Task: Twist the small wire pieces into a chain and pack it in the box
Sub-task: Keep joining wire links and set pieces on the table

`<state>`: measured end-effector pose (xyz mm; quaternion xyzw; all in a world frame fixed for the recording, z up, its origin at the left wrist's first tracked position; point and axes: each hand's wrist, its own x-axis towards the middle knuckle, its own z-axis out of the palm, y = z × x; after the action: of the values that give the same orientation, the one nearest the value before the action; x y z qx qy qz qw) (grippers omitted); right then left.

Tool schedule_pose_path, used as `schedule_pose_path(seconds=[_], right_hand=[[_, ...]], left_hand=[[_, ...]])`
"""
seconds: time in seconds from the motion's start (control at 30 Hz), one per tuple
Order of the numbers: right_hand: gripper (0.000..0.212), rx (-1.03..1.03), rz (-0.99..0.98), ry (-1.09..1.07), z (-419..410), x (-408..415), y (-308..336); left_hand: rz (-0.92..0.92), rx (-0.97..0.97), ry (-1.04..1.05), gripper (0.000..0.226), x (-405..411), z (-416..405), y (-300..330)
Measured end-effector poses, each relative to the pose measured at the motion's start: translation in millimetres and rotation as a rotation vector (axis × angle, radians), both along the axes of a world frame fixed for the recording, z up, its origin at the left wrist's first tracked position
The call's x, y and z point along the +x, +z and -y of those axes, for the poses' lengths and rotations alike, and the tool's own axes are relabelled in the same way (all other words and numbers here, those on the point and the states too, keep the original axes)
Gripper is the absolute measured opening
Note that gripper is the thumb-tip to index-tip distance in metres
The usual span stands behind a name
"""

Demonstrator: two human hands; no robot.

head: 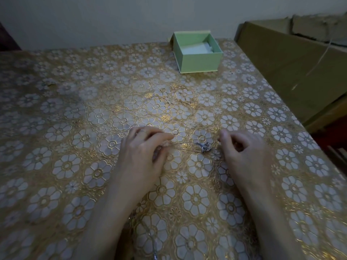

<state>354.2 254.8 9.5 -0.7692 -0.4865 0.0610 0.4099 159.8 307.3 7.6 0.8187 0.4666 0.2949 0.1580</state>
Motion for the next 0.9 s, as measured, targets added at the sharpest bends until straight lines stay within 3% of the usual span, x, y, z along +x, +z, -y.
schedule_pose_path(seconds=[0.13,0.27,0.4,0.5,0.57,0.7,0.8,0.9], right_hand=[[0.035,0.009,0.119,0.056,-0.9,-6.2,1.8],[0.038,-0.110,0.198,0.174,-0.8,-9.4,-2.2],[0.017,-0.098,0.184,0.163,-0.8,-6.5,-2.2],[0.015,0.009,0.091,0.144,-0.8,-6.8,0.5],[0.017,0.108,-0.060,0.175,-0.4,-8.2,4.8],[0.014,0.241,-0.575,0.318,2.7,-17.2,19.3],[0.019,0.298,-0.921,0.333,3.2,-20.1,25.9],[0.016,0.375,-1.210,0.306,3.0,-13.8,28.3]], left_hand=[[-0.007,0.007,-0.005,0.034,-0.7,-0.8,-1.5],[-0.006,0.007,-0.001,0.031,-0.2,-0.6,-3.1],[0.023,0.010,-0.004,0.030,-0.7,-2.0,-4.9],[0.072,0.014,-0.006,0.029,0.1,-2.7,-4.7],[0.122,0.023,-0.001,0.028,3.3,-1.0,-1.5],[0.270,-0.067,-0.051,0.030,17.8,7.9,6.1],[0.193,-0.065,-0.128,0.038,27.5,13.8,0.8],[-0.004,0.011,-0.170,0.041,31.7,17.9,-7.4]])
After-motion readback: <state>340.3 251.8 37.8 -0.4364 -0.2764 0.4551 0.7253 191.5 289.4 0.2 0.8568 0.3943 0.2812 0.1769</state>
